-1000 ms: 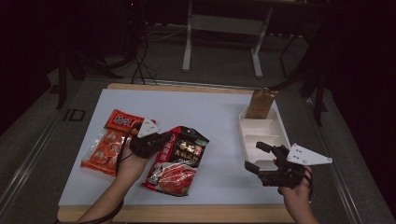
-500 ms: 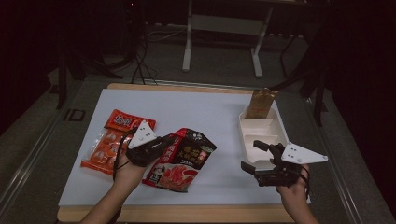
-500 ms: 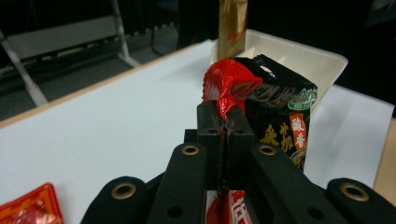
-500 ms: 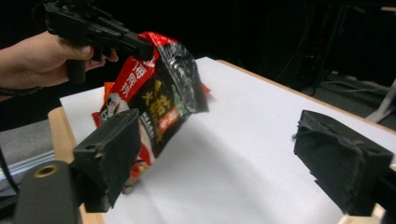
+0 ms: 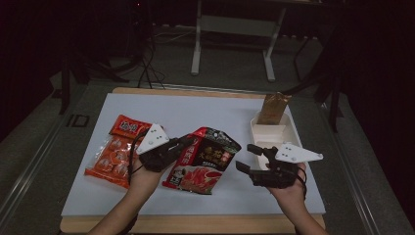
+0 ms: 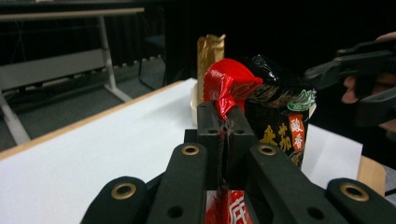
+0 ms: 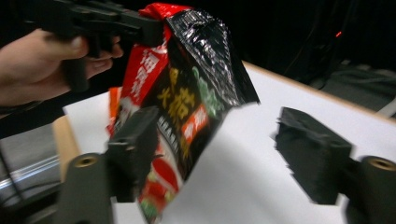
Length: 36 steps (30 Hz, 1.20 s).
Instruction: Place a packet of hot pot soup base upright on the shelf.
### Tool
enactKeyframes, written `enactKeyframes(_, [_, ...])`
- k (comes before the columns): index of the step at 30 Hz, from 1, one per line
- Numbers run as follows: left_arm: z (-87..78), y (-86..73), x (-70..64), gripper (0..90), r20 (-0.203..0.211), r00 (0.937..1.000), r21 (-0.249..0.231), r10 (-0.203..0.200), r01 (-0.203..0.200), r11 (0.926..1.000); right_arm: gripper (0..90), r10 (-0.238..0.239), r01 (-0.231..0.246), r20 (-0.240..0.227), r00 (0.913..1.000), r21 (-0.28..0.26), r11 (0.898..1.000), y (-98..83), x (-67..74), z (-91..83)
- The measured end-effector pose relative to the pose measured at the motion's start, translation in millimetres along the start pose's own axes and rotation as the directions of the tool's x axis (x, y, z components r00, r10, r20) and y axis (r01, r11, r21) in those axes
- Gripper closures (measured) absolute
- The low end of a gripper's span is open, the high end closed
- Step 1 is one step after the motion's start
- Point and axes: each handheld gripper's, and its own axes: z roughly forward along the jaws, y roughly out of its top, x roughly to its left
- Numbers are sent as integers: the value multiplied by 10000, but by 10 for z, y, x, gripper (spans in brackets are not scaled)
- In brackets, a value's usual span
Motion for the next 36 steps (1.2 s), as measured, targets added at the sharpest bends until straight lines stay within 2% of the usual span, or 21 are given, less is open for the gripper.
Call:
enactKeyframes(3, [13, 48, -37, 887, 143, 9998, -240, -131, 134, 9996, 316, -151, 151, 26, 9999, -130, 9998, 57, 17, 63])
enactKeyframes(6, [19, 72, -68, 887, 365, 9991, -688, -197, 222, 9974, 347, 24, -27, -143, 9999, -254, 9997, 103, 10, 116])
enactKeyframes(8, [25, 82, -78, 886, 497, 9982, -921, -347, 391, 9950, 396, 117, -127, -305, 9995, -345, 9993, 132, 4, 137])
enactKeyframes(13, [46, 89, -105, 886, 695, 9966, -1123, -440, 516, 9923, 626, 168, -193, -575, 9982, -422, 9989, 189, -14, 128])
enactKeyframes(15, [47, 90, -107, 886, 672, 9970, -1107, -377, 450, 9928, 658, 497, -524, -912, 9946, -280, 9982, 207, -53, 130])
enactKeyframes(16, [56, 76, -100, 886, 847, 9955, -1172, -425, 523, 9917, 683, 604, -637, -960, 9935, -319, 9975, 212, -75, 125])
enactKeyframes(17, [61, 69, -94, 886, 825, 9956, -1128, -433, 525, 9922, 694, 777, -817, -1101, 9909, -330, 9961, 221, -92, 123])
enactKeyframes(19, [65, 53, -94, 886, 824, 9950, -1166, -559, 654, 9910, 706, 776, -806, -1041, 9915, -248, 9964, 234, -98, 128])
enactKeyframes(22, [71, 40, -73, 885, 844, 9933, -1121, -793, 885, 9898, 753, 485, -503, -953, 9943, -166, 9986, 274, -101, 133])
enactKeyframes(26, [69, 50, -52, 882, 916, 9915, -1063, -922, 1018, 9891, 775, 497, -517, -1067, 9930, -161, 9985, 316, -127, 137])
enactKeyframes(32, [63, 73, -25, 855, 993, 9936, -979, -545, 643, 9931, 782, 149, -167, -1086, 9940, -163, 9997, 395, -124, 113])
enactKeyframes(33, [66, 75, -11, 839, 1086, 9922, -927, -605, 707, 9932, 783, 98, -117, -1061, 9943, -178, 9998, 407, -129, 107])
enactKeyframes(36, [70, 70, -7, 780, 988, 9934, -929, -576, 668, 9934, 783, 85, -104, -1040, 9945, -181, 9998, 430, -143, 94])
